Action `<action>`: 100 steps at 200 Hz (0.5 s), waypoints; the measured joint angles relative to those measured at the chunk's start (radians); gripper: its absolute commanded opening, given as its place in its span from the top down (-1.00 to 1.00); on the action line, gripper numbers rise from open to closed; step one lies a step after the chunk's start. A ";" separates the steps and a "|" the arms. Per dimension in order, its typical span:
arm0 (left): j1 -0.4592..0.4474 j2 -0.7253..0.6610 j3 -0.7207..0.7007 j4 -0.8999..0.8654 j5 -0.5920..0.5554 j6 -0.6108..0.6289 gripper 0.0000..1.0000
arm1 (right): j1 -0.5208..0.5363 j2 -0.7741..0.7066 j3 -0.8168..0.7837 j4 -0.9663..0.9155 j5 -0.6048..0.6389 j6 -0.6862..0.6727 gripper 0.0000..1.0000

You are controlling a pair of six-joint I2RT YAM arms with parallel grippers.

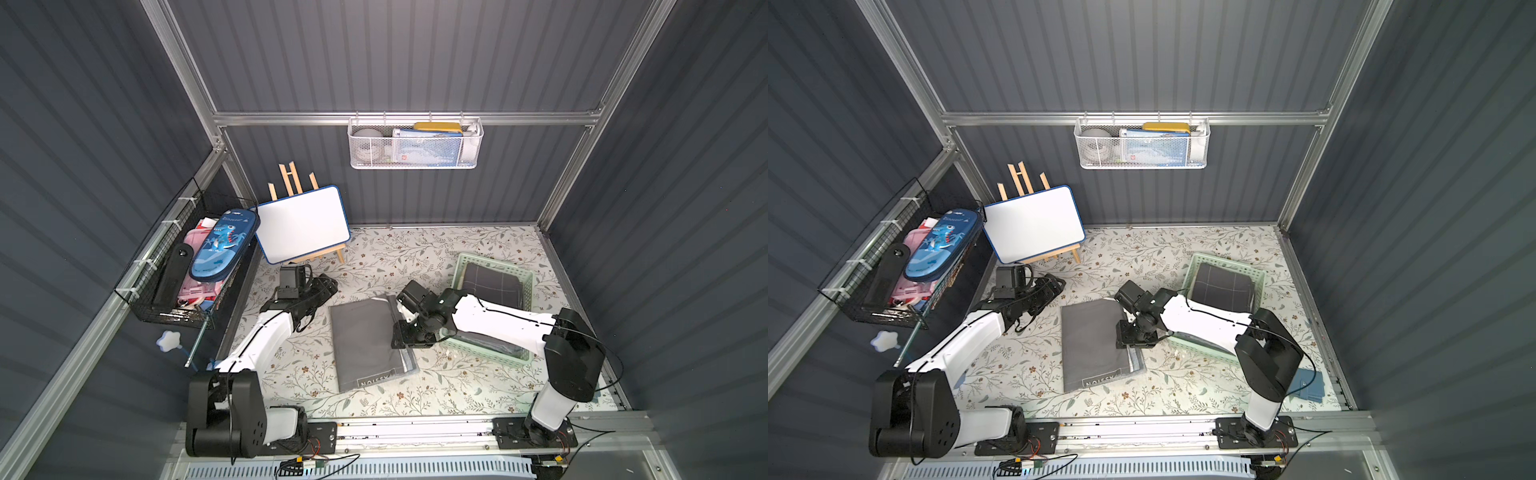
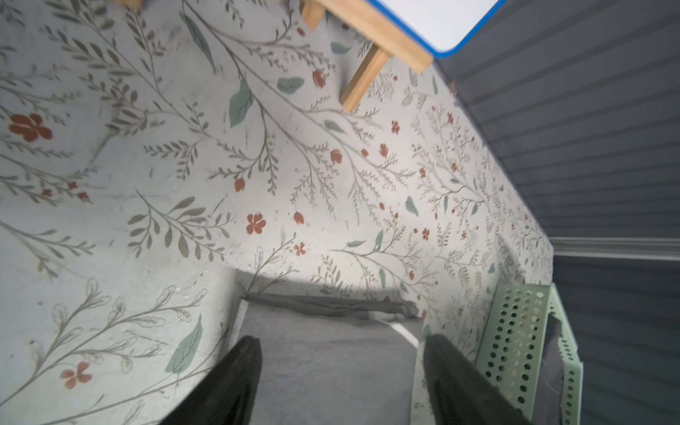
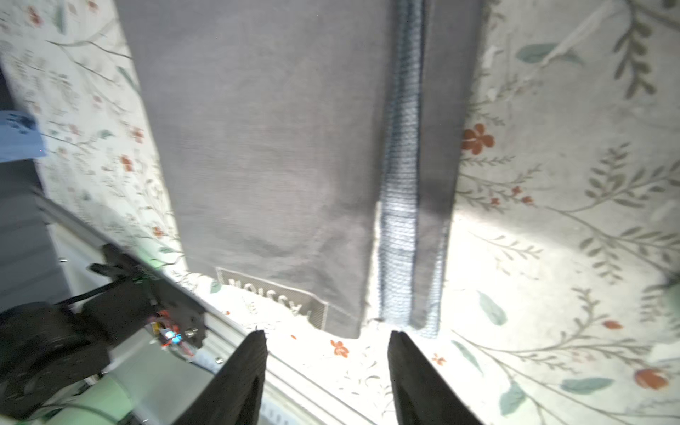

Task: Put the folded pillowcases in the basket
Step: Move the pillowcase to the center of the board, then pick up the pillowcase from the center of the board.

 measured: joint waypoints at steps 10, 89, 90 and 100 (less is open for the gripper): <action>0.000 0.011 -0.005 -0.001 0.000 0.014 -0.52 | 0.011 0.025 -0.006 -0.018 0.027 -0.008 -0.37; 0.000 0.134 -0.004 0.038 -0.054 0.047 -0.63 | 0.035 0.103 -0.045 -0.004 0.082 0.001 -0.43; 0.000 0.137 -0.004 0.038 -0.054 0.047 -0.63 | 0.036 0.104 -0.047 -0.003 0.081 0.002 -0.42; -0.003 0.167 -0.005 0.044 -0.071 0.047 -0.63 | 0.037 0.107 -0.061 0.010 0.072 0.009 -0.43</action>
